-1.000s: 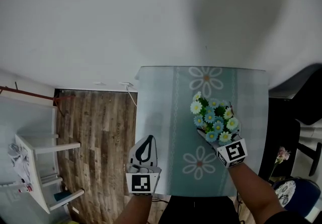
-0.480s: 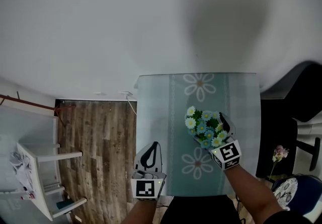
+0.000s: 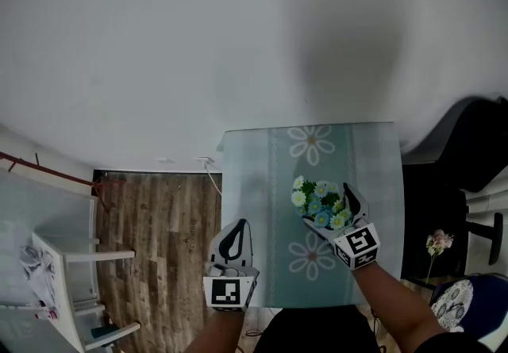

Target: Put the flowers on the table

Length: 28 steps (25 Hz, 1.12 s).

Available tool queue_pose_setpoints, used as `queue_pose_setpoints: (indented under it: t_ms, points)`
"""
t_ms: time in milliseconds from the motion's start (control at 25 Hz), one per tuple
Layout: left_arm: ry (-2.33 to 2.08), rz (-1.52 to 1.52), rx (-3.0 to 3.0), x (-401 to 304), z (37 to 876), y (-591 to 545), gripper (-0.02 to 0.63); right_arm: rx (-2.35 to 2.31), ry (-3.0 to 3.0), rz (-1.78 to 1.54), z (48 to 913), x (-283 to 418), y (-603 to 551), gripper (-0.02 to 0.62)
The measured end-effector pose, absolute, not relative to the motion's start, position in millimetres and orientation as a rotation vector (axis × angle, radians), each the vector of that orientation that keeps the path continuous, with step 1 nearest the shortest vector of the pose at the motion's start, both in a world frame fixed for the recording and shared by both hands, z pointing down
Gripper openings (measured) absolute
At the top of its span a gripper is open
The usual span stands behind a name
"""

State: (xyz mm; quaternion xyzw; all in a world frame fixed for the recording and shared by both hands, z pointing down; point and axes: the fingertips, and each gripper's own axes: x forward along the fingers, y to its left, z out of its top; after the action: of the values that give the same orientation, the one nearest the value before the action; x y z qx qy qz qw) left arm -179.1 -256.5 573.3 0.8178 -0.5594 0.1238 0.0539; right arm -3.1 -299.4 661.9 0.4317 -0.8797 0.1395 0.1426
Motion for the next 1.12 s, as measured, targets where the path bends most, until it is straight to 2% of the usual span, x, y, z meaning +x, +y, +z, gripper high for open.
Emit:
queue_pose_setpoints:
  t_ms: [1120]
  points:
    - [-1.723,0.267,2.728,-169.8,464.8,-226.4,0.005,1.326,-2.641,0.196,510.0,20.0,-247.5,0.566]
